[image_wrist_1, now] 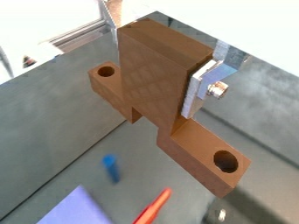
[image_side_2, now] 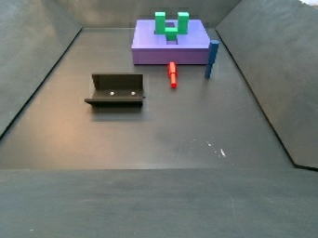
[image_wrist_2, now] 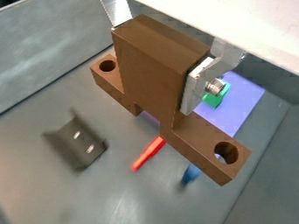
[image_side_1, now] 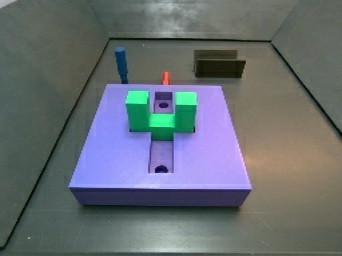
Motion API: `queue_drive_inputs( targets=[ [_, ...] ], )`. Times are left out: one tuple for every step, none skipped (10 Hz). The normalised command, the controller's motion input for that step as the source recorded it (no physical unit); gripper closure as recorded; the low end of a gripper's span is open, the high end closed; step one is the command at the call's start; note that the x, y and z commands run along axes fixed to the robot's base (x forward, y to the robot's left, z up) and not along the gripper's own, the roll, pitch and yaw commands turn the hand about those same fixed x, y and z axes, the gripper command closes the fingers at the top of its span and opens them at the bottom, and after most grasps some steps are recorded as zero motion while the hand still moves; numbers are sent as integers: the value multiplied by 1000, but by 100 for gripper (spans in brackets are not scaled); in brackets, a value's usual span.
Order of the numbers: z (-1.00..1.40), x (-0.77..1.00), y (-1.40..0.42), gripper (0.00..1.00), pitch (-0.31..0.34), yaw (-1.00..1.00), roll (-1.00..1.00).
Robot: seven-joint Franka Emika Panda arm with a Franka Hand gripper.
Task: Pick up the brown object. Move up. Move to above the board. Insert the brown object.
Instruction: Move to above the board, then insert the brown object.
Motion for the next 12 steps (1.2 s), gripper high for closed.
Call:
queue_drive_inputs(
  targets=[
    [144,235,-1400,100,87,0,-15],
    [146,246,-1400,100,103,3,-15],
    [151,276,-1400,100,136,2,10],
    [162,305,-1400,100,151,7,0],
    [120,252,-950,100,156,4,14],
    [82,192,-599,100,142,7,21],
    [53,115,-313,100,105,3,34],
    [43,91,-228,100,86,5,40],
    [0,-34,0,100,0,-37,19],
    [-97,-97,-91,100,-126,-483,-37],
    [-126,0,-83,100,-170,-946,-103],
    [-160,0,-54,100,-170,-971,-87]
  ],
)
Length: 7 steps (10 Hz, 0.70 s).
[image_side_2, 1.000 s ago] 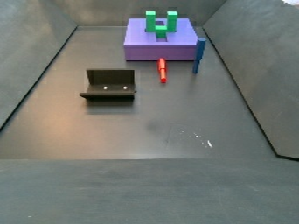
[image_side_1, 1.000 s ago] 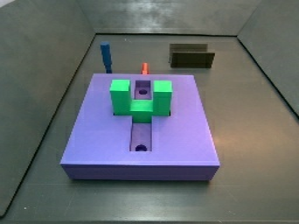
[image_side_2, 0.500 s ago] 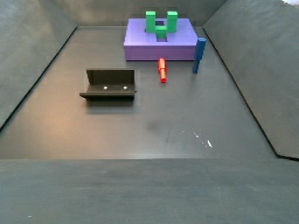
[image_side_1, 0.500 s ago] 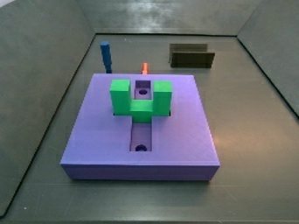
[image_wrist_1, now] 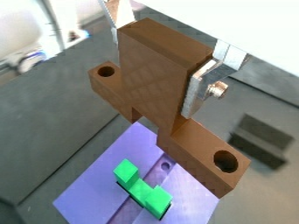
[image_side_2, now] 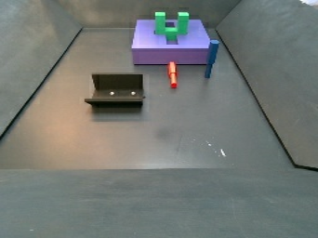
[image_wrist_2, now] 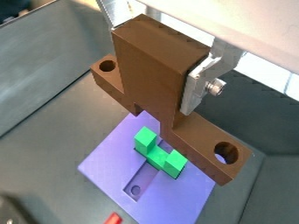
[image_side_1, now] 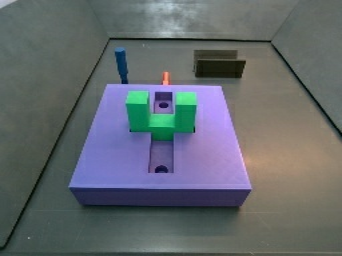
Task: Pick up the brown object. Move up. Move to above the board. Insert the brown object.
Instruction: Insert the brown object.
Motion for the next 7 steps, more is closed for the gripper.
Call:
queue_drive_inputs(
  targets=[
    [-251,0,-60,100,-219,-934,-66],
    [-417,0,-186,100,-347,-800,-136],
    [-423,0,-200,100,-349,-763,-136],
    [-471,0,-249,100,-327,-731,0],
    [-486,0,-354,100,-181,-617,306],
    [-511,49,-243,100,-121,-769,313],
    [-443,0,-26,100,-11,-871,367]
  ],
)
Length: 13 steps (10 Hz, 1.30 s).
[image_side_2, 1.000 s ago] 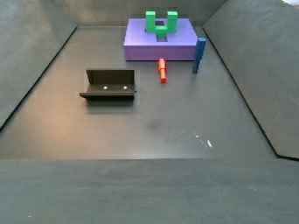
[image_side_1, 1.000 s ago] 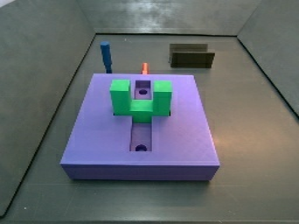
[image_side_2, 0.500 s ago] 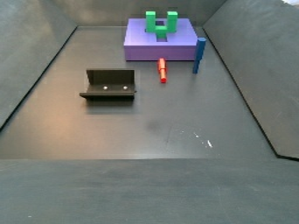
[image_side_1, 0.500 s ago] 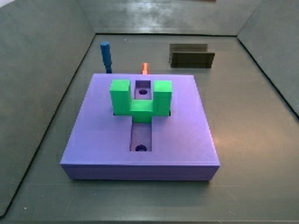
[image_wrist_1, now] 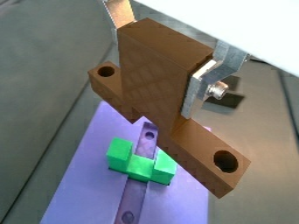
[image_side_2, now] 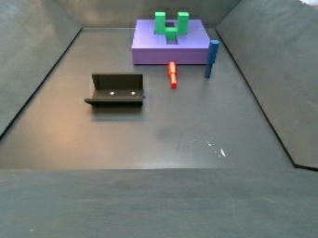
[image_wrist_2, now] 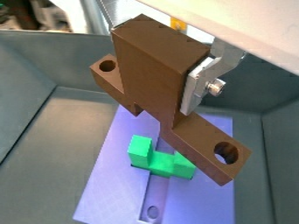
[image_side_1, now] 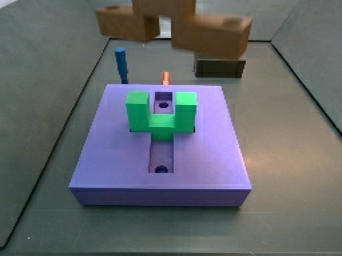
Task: Pick up the brown object. Move up. Move to above the board. Insert the brown object.
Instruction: Insert the brown object.
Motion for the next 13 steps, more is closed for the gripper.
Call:
queue_drive_inputs(
  targets=[
    [-180,-149,0,100,141,-811,240],
    [-43,-163,0,100,269,-740,193],
    [-269,-60,-26,100,354,-760,71],
    [-371,-46,0,100,236,-891,29],
    [-400,-43,0,100,183,-951,17],
    [-323,0,0,100,120,-1000,0],
    [-249,0,0,100,33,-1000,-46],
    [-186,0,0,100,0,-1000,-69],
    [0,0,-26,100,-190,-857,-287],
    [0,0,0,100,-210,-803,-350],
    [0,0,0,100,-263,-774,-374],
    [-137,0,-43,100,-251,-851,-241],
    [-234,0,-60,100,-76,-1000,-47]
  ],
)
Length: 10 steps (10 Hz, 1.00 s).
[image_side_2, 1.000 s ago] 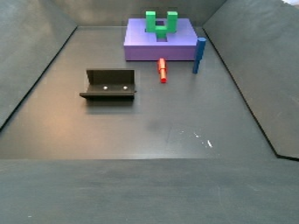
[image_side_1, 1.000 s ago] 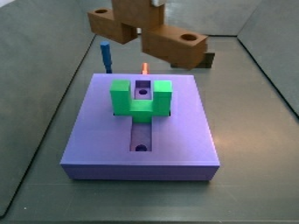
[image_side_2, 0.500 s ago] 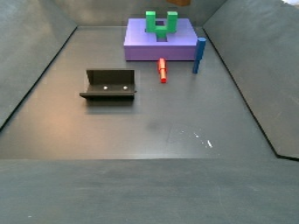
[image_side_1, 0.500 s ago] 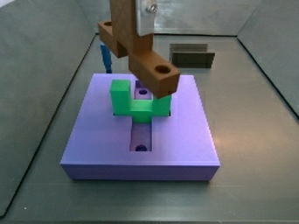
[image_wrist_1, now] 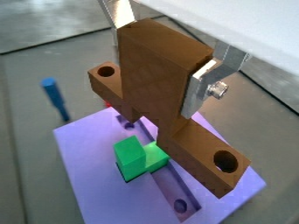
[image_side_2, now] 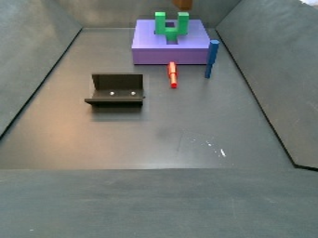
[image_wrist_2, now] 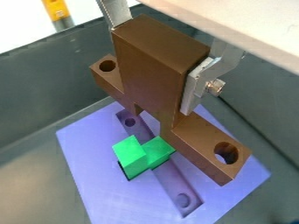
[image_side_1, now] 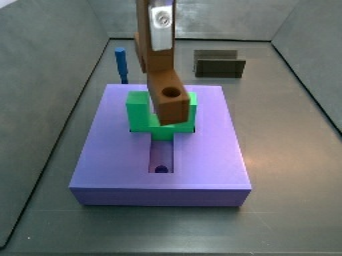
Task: Pick up the brown object. Move up. Move to above the board. Insert the brown object.
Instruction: Insert the brown object.
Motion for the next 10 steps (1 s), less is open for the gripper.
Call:
queue_drive_inputs(
  targets=[
    [-306,0,0,100,0,-1000,0],
    [-283,0,0,100,0,-1000,14],
    [-234,0,0,100,0,-1000,0],
    [-71,0,-9,100,0,-671,0],
    [-189,0,0,100,-3,0,-31],
    [-243,51,0,100,-34,426,-1],
    [-257,123,0,100,-69,634,-50],
    [-234,134,-14,100,-24,483,-54],
    [-229,166,0,100,0,211,-54],
    [-217,163,0,100,0,31,4]
  ],
)
